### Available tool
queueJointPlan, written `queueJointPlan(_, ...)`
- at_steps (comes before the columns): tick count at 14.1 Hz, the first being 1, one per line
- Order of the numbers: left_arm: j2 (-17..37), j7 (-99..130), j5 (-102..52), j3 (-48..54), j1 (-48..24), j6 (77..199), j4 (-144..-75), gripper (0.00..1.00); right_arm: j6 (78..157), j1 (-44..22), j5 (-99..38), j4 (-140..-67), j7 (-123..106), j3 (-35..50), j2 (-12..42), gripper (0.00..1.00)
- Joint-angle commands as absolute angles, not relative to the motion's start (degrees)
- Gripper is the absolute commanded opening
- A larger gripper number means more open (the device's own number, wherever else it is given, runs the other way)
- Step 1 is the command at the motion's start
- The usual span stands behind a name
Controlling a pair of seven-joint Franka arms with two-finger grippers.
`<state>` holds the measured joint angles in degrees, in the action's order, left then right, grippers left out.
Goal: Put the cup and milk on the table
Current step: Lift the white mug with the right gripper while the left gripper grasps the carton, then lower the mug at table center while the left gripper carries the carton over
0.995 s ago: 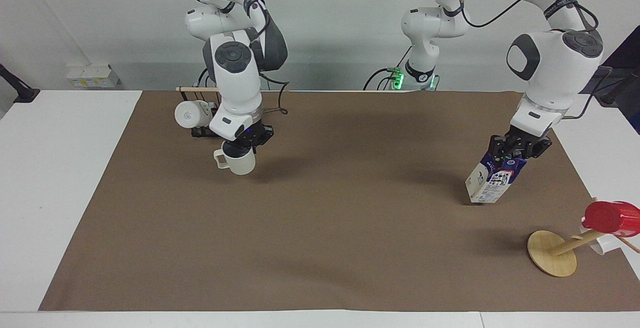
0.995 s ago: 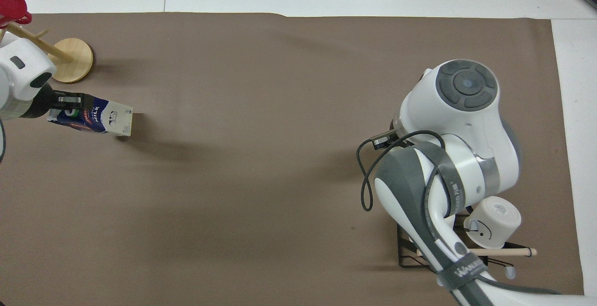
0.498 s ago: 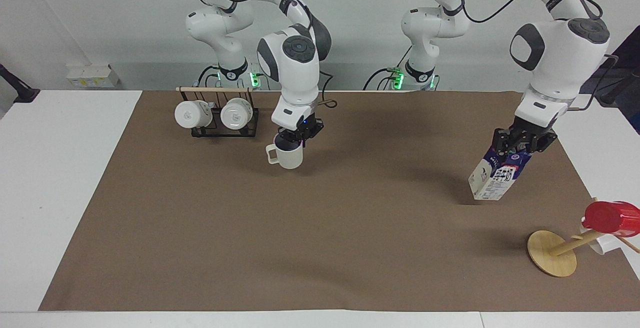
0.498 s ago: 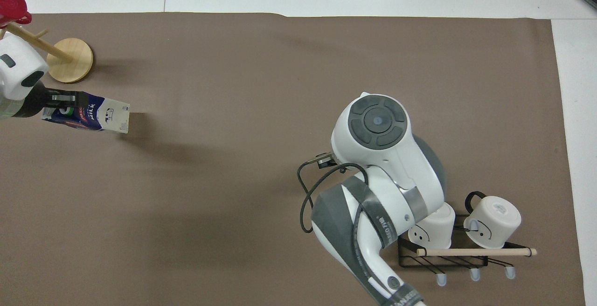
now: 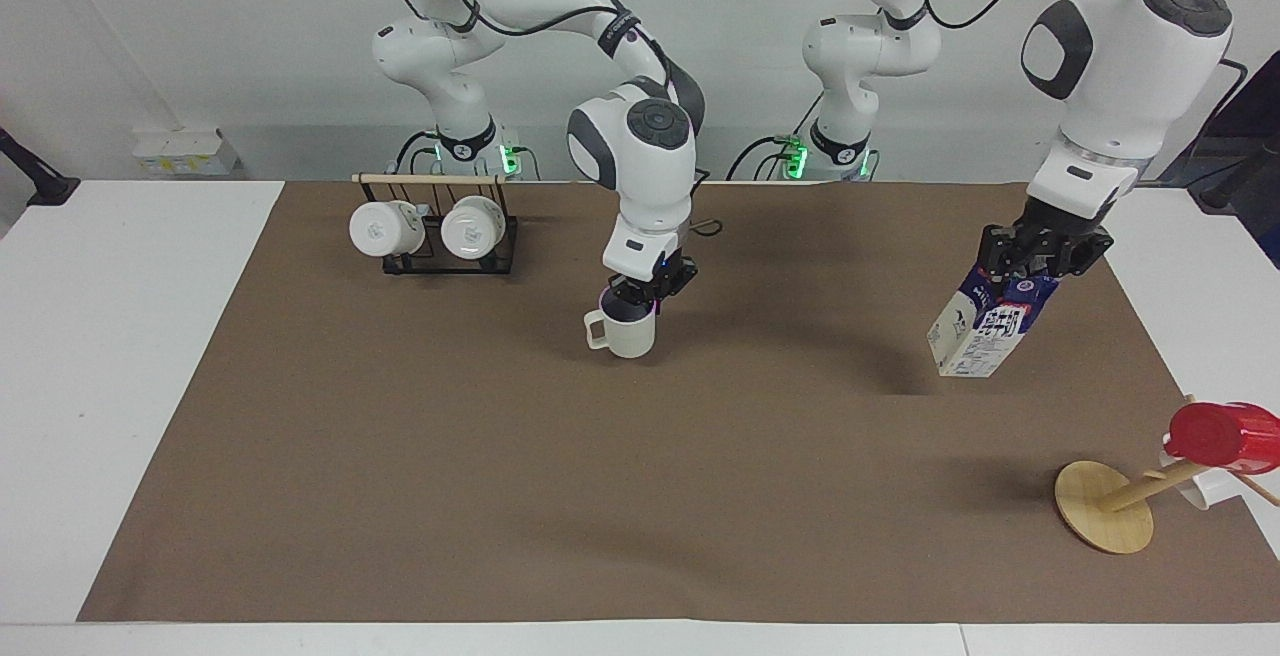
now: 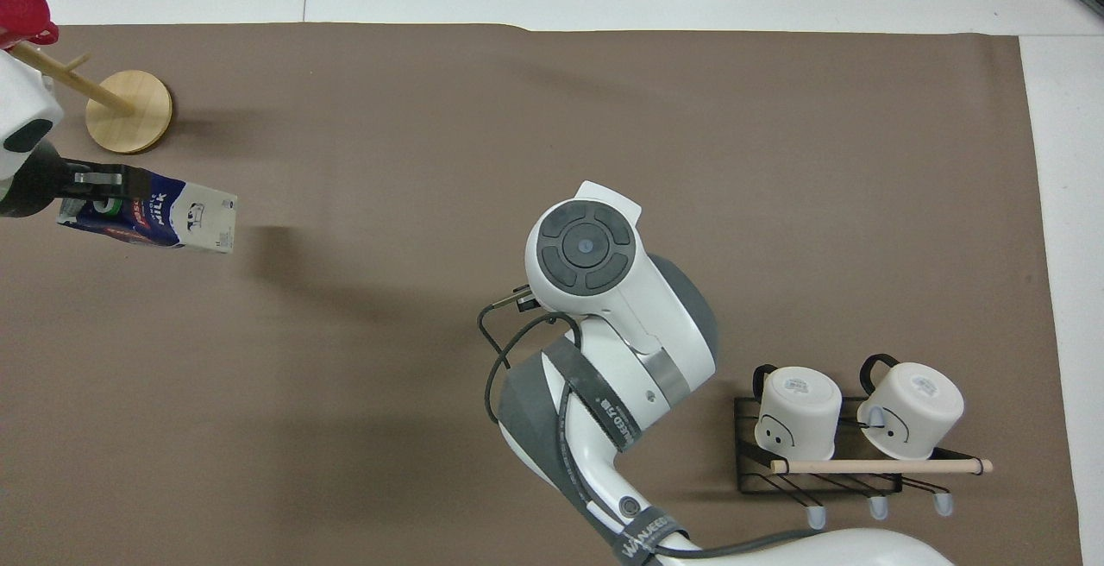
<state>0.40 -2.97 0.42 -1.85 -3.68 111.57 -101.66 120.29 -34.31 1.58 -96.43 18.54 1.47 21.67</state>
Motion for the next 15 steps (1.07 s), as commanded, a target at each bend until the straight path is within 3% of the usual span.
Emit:
queueJointPlan(1,0.09,-3.08,-0.09,-2.37,-3.61,110.48,-101.34,0.21,121.46,-35.07,2.28,-94.75,19.34,1.41,23.91,0.0)
queueJointPlan(15,0.44,-1.85,-0.09,-2.2,-4.57,110.57,-100.55,0.21,128.4,-35.42,1.14,-98.26,19.07,1.49,24.61,0.0)
